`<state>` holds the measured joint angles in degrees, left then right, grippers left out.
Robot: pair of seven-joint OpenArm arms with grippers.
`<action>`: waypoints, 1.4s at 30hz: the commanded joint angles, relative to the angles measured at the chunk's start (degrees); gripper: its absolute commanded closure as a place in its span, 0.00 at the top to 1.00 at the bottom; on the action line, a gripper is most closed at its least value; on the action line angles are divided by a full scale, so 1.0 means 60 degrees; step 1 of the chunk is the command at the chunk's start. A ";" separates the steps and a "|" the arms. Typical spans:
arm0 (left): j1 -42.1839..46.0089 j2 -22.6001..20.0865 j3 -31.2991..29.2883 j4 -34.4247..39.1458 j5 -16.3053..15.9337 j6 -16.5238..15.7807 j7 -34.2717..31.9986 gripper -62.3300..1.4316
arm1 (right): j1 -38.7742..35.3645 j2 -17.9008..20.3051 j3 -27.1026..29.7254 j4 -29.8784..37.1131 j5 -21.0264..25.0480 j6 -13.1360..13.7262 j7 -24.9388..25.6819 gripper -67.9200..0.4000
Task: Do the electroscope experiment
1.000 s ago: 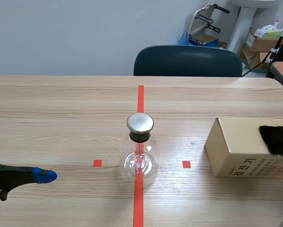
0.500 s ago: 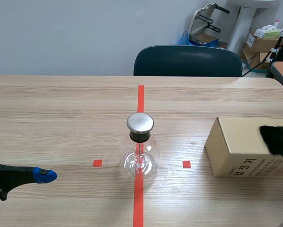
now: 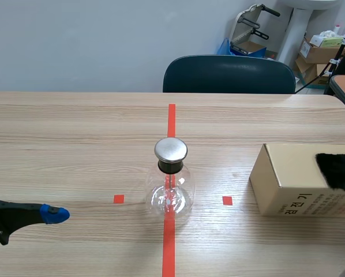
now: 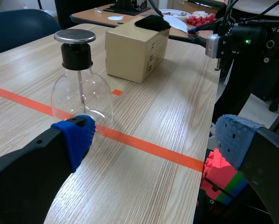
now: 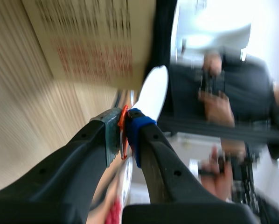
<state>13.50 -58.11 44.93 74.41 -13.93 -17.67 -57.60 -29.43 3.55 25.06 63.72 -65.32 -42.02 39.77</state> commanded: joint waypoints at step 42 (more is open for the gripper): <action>-0.0007 0.0051 -0.0062 0.0233 -0.0029 -0.0004 -0.0146 0.89 | 0.0095 0.0098 0.0011 0.0073 -0.0335 -0.0473 -0.1180 0.02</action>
<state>13.50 -58.11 44.93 74.41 -13.96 -17.67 -57.60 -29.21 3.51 24.77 63.72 -67.48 -42.02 32.62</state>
